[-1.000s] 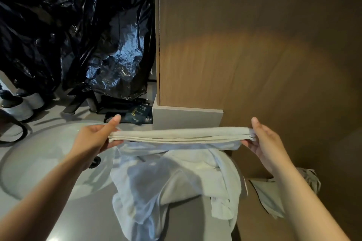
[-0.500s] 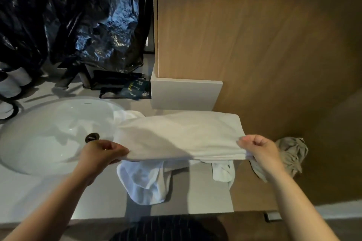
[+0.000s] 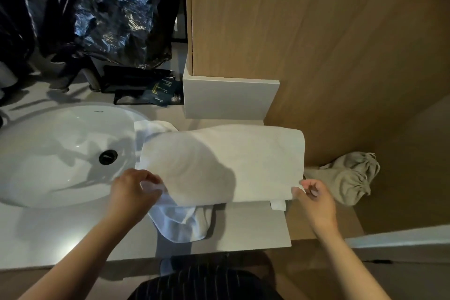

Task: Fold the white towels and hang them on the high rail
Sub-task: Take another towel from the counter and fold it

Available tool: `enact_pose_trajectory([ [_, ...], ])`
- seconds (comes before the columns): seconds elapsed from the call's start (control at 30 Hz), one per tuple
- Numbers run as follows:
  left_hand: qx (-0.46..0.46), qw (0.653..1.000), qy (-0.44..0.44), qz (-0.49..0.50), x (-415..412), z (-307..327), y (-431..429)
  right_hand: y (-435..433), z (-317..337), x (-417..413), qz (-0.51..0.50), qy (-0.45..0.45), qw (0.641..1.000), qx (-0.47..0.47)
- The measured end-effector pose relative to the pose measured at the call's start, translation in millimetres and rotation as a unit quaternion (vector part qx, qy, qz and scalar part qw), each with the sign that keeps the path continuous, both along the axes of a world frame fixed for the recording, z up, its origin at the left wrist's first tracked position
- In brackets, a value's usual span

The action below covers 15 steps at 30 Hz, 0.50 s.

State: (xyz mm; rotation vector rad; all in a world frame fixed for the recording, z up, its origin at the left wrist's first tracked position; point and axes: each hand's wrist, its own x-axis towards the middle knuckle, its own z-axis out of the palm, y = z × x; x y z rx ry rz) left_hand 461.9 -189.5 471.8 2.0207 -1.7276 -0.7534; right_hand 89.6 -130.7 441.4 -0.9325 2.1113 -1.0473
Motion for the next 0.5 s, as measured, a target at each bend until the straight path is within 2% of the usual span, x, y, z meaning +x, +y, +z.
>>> enact_pose_trajectory([
  [0.13,-0.086,0.991,-0.076,-0.062,-9.2,14.4,-8.7,0.2,-2.7,0.5,-0.027,0.039,0.998,0.04],
  [0.3,-0.161,0.972,-0.026,-0.171,-46.0,20.2,-23.9,-2.3,-7.6,-6.0,-0.096,0.013,0.994,0.052],
  [0.37,-0.136,0.962,-0.045,-0.232,-58.0,10.3,-27.9,-0.8,-9.2,-7.2,-0.117,-0.01,0.992,0.055],
  [0.43,-0.066,0.949,-0.123,-0.282,-63.3,-7.7,-31.0,1.1,-13.0,-6.8,-0.141,-0.036,0.988,0.05],
  [0.5,-0.035,0.927,-0.212,-0.307,-63.4,-24.2,-31.9,2.3,-17.0,-4.2,-0.164,-0.073,0.983,0.045],
])
